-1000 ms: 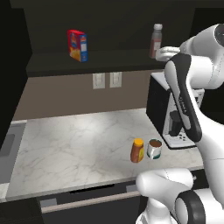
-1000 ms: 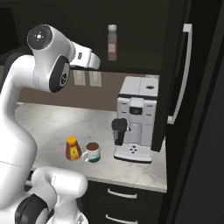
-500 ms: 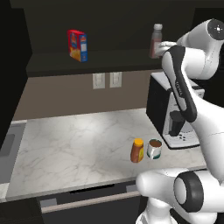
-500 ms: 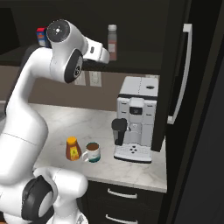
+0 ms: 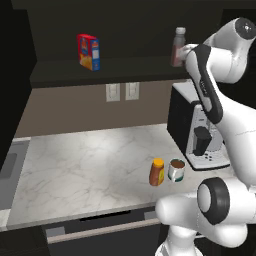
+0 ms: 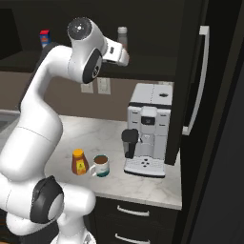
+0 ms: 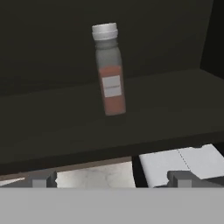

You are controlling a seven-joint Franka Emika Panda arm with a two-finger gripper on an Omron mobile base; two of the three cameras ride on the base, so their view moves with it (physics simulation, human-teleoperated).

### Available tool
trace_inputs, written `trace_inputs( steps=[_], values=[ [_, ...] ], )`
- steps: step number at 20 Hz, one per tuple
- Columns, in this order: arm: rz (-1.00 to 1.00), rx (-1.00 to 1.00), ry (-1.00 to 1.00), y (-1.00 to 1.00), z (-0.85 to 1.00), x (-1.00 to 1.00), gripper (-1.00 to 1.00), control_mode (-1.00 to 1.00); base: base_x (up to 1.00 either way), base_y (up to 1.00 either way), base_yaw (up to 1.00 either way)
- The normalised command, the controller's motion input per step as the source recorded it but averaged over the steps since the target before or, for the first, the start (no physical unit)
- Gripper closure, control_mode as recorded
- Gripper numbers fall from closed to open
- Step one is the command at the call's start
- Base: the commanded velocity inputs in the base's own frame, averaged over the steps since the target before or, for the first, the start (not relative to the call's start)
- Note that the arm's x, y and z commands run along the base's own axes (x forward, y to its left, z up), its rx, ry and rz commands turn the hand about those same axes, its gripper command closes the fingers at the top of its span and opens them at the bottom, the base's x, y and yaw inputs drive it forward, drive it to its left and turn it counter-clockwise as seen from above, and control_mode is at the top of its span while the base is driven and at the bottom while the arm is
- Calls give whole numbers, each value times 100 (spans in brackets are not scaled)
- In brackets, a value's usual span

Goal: Pick the cinnamon and honey bottle from the cabinet and place them next to the mug.

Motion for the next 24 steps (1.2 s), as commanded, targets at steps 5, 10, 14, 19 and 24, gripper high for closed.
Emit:
trace_inputs(
  steps=[5, 10, 14, 19, 24],
  values=[
    [0, 0, 0, 0, 0, 46, -100, -100, 0, 0, 0],
    [0, 0, 3, 0, -3, 44, -100, -100, 0, 0, 0],
    [0, 0, 5, 0, -5, 45, -100, -100, 0, 0, 0],
    [0, 0, 4, 0, 0, 48, -100, -100, 0, 0, 0],
    [0, 0, 7, -1, 0, 39, -100, -100, 0, 0, 0]
  ],
)
